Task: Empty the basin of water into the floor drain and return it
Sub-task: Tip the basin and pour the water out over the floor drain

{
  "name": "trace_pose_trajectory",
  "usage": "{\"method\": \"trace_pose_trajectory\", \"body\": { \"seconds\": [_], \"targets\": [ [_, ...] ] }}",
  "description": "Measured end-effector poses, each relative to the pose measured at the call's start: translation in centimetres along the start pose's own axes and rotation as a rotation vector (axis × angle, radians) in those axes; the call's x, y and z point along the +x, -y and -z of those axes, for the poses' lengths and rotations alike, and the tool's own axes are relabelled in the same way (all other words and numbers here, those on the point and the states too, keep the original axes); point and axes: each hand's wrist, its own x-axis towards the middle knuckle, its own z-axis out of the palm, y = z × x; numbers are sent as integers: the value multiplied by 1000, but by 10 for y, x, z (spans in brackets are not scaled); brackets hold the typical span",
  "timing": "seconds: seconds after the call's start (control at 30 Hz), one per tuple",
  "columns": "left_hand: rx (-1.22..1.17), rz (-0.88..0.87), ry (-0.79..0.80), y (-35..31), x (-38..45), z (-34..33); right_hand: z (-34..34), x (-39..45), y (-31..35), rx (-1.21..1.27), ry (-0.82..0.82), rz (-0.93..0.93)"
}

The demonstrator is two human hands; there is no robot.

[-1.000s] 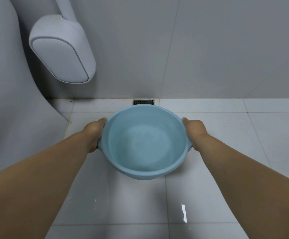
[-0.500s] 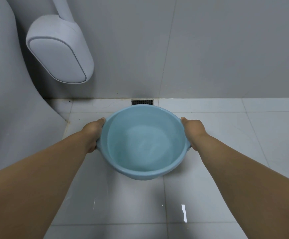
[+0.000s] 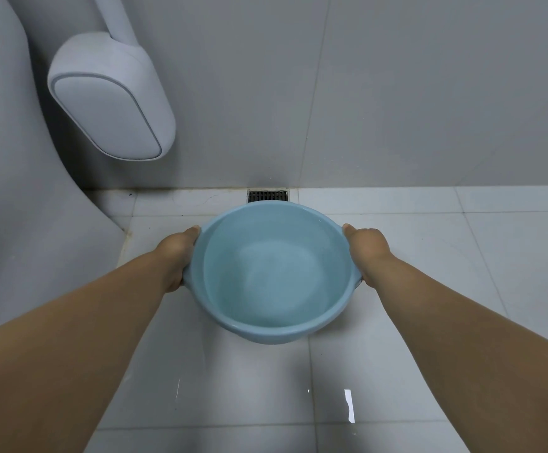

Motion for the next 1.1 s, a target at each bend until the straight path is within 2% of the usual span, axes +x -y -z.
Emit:
{"method": "trace_pose_trajectory", "body": {
  "seconds": [0.17,0.5,0.7,0.93,1.1],
  "targets": [
    [-1,8,3,2,2,1,-2,0,0,82,-47,2],
    [50,-2,-15,2,4,3,-2,-2,0,43,-25,24],
    [189,-84,-50,5,11,5,-5,2,-1,-29,-54,74],
    [347,-150,-78,2,11,7,-4,0,1,-50,-55,50],
    [437,-153,-67,3,10,10,-2,-4,6,35,-53,-4]
  ]
}}
